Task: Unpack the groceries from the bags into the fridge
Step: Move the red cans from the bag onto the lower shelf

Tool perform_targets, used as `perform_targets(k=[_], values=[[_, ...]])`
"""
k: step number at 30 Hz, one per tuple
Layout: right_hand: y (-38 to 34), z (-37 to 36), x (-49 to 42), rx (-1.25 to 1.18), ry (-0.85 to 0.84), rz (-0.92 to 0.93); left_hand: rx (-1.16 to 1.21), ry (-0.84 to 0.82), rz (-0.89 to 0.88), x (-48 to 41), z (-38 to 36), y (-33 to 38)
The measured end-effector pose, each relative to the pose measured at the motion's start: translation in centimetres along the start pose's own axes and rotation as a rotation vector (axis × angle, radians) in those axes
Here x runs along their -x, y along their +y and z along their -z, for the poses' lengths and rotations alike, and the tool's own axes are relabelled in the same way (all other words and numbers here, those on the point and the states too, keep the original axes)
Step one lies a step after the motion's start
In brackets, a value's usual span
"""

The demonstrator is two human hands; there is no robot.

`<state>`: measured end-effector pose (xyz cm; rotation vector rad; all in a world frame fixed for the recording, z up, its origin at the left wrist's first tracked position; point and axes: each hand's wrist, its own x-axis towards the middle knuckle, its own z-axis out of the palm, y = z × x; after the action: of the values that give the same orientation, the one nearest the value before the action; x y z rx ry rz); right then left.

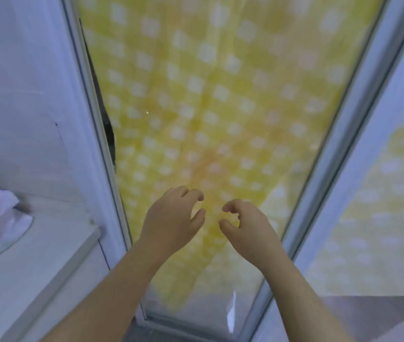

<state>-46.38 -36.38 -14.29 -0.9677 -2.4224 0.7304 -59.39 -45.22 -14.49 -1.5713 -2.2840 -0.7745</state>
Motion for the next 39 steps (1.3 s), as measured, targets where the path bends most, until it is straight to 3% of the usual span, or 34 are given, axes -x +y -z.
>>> perform_targets(k=[8, 12, 19, 28, 39], values=[[-3.4, -6.0, -0.4, -0.091, -0.222, 0.188, -0.091, -0.047, 0.350, 5.9, 2.0, -4.8], [-6.6, -9.3, -0.8, -0.123, -0.319, 0.286, -0.136, 0.023, 0.454, 7.9, 4.3, -7.8], [-14.4, -15.2, -2.3, -0.202, -0.359, 0.373, -0.174, 0.140, 0.565, 11.2, 9.0, -15.7], [-26.0, -25.1, -3.2, -0.185, -0.436, 0.440, -0.249, 0.151, 0.655, 14.8, 15.3, -28.4], [-32.5, -32.8, -4.5, -0.162, -0.565, 0.475, -0.242, 0.134, 0.754, 17.3, 17.4, -37.1]])
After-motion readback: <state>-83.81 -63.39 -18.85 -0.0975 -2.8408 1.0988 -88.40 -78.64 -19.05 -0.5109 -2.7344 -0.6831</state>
